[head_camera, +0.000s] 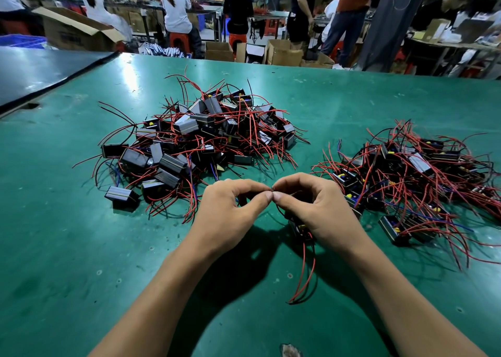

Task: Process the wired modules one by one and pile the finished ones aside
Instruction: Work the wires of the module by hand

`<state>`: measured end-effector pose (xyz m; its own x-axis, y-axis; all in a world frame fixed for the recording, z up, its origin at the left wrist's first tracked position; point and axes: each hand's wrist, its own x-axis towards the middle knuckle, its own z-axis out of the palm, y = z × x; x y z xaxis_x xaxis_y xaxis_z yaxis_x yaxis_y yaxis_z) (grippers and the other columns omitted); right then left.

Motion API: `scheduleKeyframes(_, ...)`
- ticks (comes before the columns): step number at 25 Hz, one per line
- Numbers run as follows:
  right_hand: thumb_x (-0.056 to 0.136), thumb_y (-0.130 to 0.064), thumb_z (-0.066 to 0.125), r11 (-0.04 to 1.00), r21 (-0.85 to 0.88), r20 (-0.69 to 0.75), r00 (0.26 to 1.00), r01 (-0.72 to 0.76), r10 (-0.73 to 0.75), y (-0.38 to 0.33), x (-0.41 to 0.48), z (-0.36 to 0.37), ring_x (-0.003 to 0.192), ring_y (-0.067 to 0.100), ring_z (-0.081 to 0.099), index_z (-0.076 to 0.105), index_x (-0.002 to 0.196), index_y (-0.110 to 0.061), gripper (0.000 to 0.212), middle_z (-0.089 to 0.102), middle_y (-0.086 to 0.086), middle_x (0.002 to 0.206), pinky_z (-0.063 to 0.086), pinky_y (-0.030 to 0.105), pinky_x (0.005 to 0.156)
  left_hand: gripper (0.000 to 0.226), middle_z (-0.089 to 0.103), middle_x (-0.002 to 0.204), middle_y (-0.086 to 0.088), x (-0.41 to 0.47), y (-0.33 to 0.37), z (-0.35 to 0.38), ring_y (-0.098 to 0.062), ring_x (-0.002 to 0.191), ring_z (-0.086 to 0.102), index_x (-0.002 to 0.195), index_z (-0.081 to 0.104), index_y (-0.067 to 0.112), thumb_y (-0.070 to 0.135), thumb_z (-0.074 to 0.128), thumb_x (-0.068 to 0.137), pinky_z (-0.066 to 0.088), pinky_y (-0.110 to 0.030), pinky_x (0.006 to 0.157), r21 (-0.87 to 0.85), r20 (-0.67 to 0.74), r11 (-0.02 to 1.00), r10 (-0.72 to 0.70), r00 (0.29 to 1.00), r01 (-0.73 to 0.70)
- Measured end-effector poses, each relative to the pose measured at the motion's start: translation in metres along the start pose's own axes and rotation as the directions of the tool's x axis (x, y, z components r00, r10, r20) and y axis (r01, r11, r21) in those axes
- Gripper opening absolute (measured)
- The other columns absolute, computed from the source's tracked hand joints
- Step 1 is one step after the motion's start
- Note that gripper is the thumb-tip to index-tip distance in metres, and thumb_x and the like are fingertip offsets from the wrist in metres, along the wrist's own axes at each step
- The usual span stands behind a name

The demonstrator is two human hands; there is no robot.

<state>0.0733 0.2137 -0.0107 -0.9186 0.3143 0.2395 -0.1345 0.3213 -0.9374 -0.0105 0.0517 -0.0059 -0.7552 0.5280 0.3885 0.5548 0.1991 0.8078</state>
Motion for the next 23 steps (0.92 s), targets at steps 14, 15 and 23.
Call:
scheduleKeyframes(14,0.088,-0.018,0.077,0.813,-0.439,0.015,0.908,0.381,-0.418,0.001,0.000,0.000,0.065,-0.002,0.061,0.075,0.094,-0.016,0.007,0.069,-0.011,0.083,0.048,0.017,0.064,0.006,0.063,0.073,0.015,-0.002,0.002,0.001,-0.001,0.072,0.054,0.088,0.077,0.017,0.018,0.071,0.089,0.039,-0.015,0.066,0.084,-0.022,0.996,0.045,0.999,-0.043)
scheduleKeyframes(15,0.089,-0.019,0.076,0.769,-0.484,0.038,0.888,0.417,-0.457,0.003,0.000,-0.001,0.068,-0.003,0.058,0.075,0.094,-0.014,0.008,0.068,-0.008,0.084,0.048,0.019,0.066,0.006,0.064,0.075,0.014,-0.002,0.002,0.001,-0.007,0.077,0.056,0.090,0.077,0.017,0.018,0.071,0.089,0.042,-0.020,0.070,0.122,-0.005,0.990,0.077,0.997,-0.076)
scheduleKeyframes(23,0.093,-0.030,0.069,0.720,-0.478,0.132,0.852,0.502,-0.507,0.010,0.005,-0.009,0.074,0.020,0.067,0.076,0.111,-0.017,0.023,0.068,-0.003,0.099,0.054,0.041,0.065,0.011,0.067,0.080,0.010,-0.001,0.002,-0.007,-0.014,0.081,0.052,0.095,0.079,0.018,0.019,0.070,0.090,0.039,-0.024,0.074,0.141,0.065,0.982,0.114,0.991,-0.123)
